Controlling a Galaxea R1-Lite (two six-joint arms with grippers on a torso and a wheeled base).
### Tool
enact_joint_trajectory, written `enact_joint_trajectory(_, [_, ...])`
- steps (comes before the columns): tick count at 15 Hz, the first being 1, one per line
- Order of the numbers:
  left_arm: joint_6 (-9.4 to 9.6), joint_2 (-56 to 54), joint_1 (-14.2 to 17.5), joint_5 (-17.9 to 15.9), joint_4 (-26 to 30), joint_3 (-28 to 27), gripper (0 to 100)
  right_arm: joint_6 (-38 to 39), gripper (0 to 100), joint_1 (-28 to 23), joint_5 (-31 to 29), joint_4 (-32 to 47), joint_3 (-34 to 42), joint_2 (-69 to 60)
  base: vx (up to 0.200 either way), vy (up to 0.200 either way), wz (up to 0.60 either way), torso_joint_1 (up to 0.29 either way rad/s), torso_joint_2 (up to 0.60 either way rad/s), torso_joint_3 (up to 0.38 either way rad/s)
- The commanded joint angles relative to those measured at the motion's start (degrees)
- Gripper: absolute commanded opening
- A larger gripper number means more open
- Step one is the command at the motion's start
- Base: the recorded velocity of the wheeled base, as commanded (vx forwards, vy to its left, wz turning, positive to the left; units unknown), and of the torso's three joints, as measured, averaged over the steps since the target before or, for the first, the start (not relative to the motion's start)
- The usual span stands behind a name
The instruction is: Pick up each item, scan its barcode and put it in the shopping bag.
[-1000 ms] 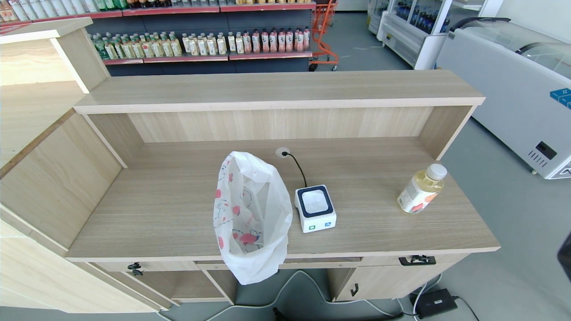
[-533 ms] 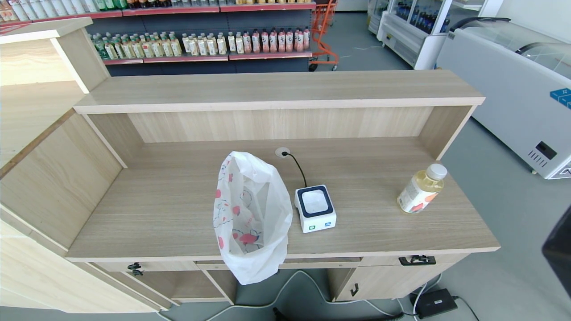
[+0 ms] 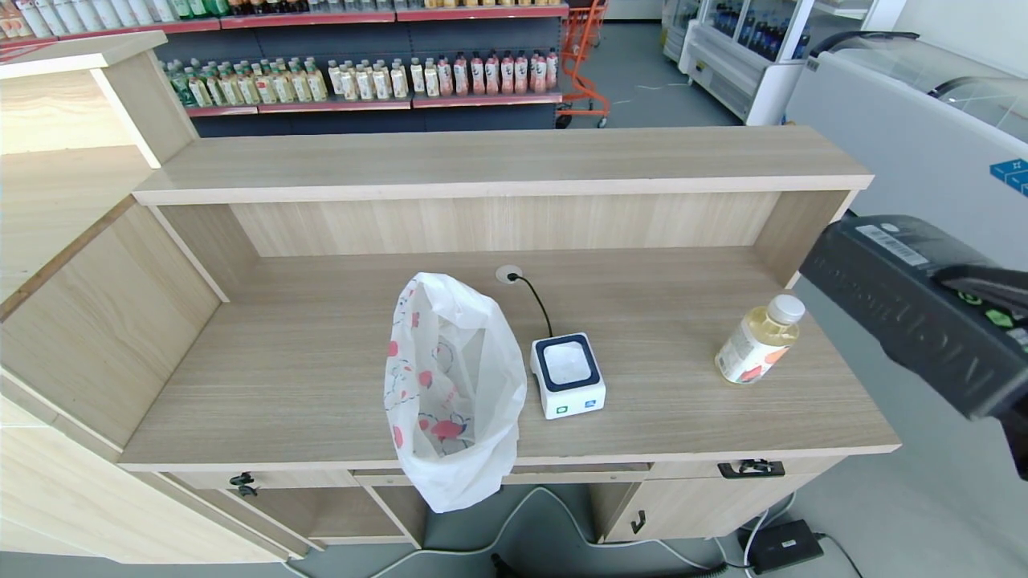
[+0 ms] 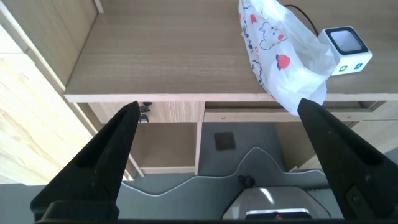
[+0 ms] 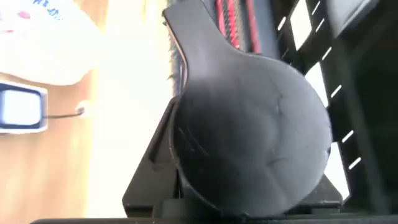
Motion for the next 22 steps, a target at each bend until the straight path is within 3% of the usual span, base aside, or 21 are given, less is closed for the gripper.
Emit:
enact_joint_trajectory(1, [-0.01, -0.02, 0.0, -0.01, -0.03, 0.01, 100, 31.79, 0, -15.75, -17.51, 1.46, 2.78, 6.66, 0.0, 0.0, 0.0, 0.0, 0.0, 0.0])
enact_joint_trajectory(2, [-0.01, -0.02, 0.0, 0.08, 0.06, 0.01, 100, 37.59, 0, -20.94, -17.33, 1.73, 3.04, 8.86, 0.0, 0.0, 0.0, 0.0, 0.0, 0.0])
enact_joint_trajectory(5, [-0.01, -0.02, 0.0, -0.01, -0.03, 0.01, 100, 48.49, 0, -22.6, -17.42, 5.07, 3.75, 11.49, 0.0, 0.0, 0.0, 0.0, 0.0, 0.0])
enact_joint_trajectory(10, [-0.01, -0.02, 0.0, -0.01, 0.06, 0.01, 100, 50.07, 0, -28.93, -17.33, 4.19, 3.66, 12.73, 0.0, 0.0, 0.0, 0.0, 0.0, 0.0])
enact_joint_trajectory(14, [-0.01, -0.02, 0.0, -0.01, 0.06, 0.01, 100, 51.39, 0, -28.49, -13.82, 1.46, 3.75, 13.52, 0.0, 0.0, 0.3, 0.001, 0.0, 0.002])
enact_joint_trajectory(18, [-0.01, -0.02, 0.0, -0.01, -0.03, 0.01, 100, 53.5, 0, -24.36, -13.55, -2.32, 2.69, 16.24, 0.0, 0.0, 0.6, 0.004, 0.0, 0.0])
enact_joint_trajectory(20, [-0.01, -0.02, 0.0, 0.08, -0.03, 0.01, 100, 61.49, 0, -20.14, -13.29, -2.49, 1.29, 19.93, 0.0, 0.0, 0.3, -0.001, 0.0, 0.001])
enact_joint_trajectory(22, [-0.01, -0.02, 0.0, -0.01, 0.06, 0.01, 100, 74.24, 0, -17.42, -13.2, -3.02, -1.96, 25.38, 0.0, 0.0, 0.0, 0.0, 0.0, 0.0])
